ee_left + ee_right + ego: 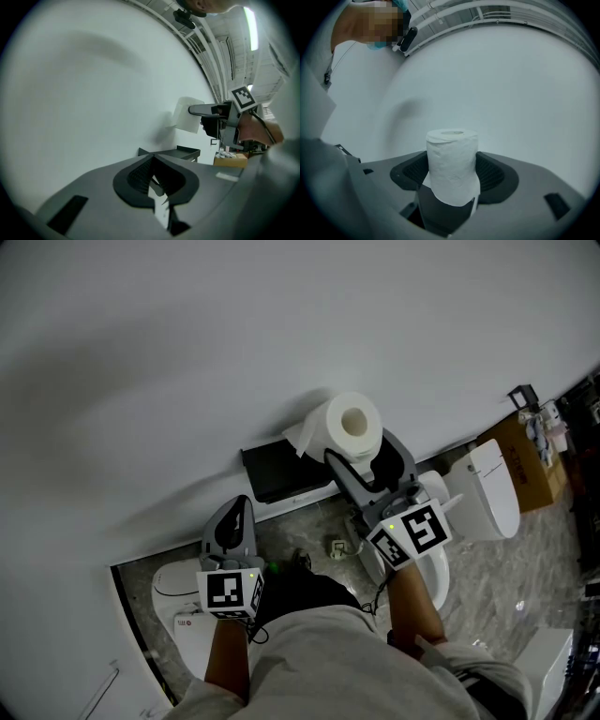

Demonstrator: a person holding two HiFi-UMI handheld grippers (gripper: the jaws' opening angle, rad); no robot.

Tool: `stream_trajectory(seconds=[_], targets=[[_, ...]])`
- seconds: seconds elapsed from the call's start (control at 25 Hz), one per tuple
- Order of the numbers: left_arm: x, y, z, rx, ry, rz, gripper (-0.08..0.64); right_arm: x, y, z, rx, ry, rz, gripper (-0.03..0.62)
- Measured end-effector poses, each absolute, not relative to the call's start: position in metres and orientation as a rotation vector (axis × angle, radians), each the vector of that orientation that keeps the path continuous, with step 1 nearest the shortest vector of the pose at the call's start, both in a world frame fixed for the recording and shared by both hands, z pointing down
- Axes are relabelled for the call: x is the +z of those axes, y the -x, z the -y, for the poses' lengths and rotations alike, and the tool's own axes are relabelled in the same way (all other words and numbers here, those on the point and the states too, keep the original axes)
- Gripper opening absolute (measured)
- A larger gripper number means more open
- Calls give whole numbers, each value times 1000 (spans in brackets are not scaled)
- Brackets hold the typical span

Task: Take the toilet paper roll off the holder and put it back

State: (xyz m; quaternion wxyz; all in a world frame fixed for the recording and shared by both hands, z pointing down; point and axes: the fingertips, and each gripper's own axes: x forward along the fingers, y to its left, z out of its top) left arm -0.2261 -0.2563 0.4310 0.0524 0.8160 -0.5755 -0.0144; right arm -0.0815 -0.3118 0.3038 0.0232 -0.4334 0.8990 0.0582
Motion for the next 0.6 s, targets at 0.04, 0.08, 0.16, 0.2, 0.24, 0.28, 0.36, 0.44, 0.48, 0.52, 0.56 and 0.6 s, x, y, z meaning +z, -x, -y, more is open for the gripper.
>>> stream_trajectory(seconds=[0.04, 0.08, 0.16, 0.2, 0.24, 0.28, 0.36, 0.44, 0.48, 0.52, 0.56, 0.6], targets=[[430, 226, 256, -47, -2474, 1761, 11, 304, 81, 311, 176, 1335, -2789, 314], [429, 225, 255, -50, -2469, 1768, 11, 305, 80, 310, 170, 1328, -2794, 314], [431, 225, 256, -44, -2460, 1775, 11, 311, 80, 313, 154, 1321, -2805, 314], [435, 226, 259, -38, -2453, 1779, 11, 316, 82, 317, 143, 1320, -2811, 314], [439, 229, 263, -32, -2444, 1781, 11, 321, 84, 322, 131, 1320, -2817, 314], [444, 233, 268, -26, -2435, 1782, 11, 325, 87, 329, 117, 1320, -2823, 314], [451, 239, 278, -14, -2418, 1779, 11, 333, 92, 341, 92, 1319, -2833, 314], [455, 241, 282, -3, -2409, 1776, 11, 339, 95, 347, 74, 1315, -2842, 314], [457, 242, 282, 0, -2406, 1775, 11, 341, 97, 347, 65, 1311, -2846, 314], [459, 243, 281, 1, -2402, 1775, 11, 345, 100, 346, 57, 1306, -2851, 314], [462, 245, 279, 3, -2397, 1776, 11, 348, 102, 344, 47, 1299, -2857, 314], [464, 247, 278, 6, -2391, 1777, 11, 353, 105, 344, 35, 1293, -2864, 314]])
